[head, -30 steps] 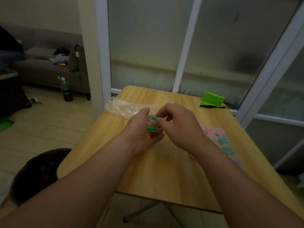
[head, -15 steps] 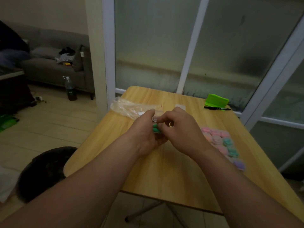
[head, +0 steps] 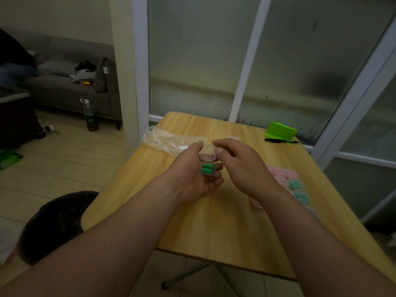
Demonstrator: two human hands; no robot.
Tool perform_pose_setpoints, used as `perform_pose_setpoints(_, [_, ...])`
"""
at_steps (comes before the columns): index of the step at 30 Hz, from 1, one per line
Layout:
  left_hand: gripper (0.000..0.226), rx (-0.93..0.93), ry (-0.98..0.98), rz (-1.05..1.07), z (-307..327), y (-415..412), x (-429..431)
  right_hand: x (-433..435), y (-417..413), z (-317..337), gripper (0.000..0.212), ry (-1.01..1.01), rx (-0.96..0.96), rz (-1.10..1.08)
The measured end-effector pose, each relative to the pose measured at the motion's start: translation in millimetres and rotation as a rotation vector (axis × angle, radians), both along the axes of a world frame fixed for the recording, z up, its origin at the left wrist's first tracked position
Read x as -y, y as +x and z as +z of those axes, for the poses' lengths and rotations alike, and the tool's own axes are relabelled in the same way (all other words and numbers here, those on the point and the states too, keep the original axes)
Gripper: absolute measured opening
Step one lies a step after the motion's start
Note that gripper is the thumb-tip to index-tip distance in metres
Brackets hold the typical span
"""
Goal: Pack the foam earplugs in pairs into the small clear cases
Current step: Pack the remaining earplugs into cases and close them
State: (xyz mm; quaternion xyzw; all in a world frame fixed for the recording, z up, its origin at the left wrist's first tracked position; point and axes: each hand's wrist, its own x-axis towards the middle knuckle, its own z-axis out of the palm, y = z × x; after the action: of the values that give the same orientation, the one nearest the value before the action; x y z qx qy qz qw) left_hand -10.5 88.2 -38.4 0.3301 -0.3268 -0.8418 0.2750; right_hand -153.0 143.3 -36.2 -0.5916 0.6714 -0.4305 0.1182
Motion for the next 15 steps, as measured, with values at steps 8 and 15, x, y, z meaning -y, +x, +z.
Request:
perform_pose_setpoints(8, [0.063,-0.016,0.038,0.015,-0.1,1.4,6.0,-14.9,6.7,-3.8,0.018,0.02,-0.207,0.081])
perform_pose_setpoints(15, [0.065,0.002,0.008,-0.028,-8.0,-8.6,4.9,-23.8,10.4,-5.7,0.028,0.086,-0.269,0.07])
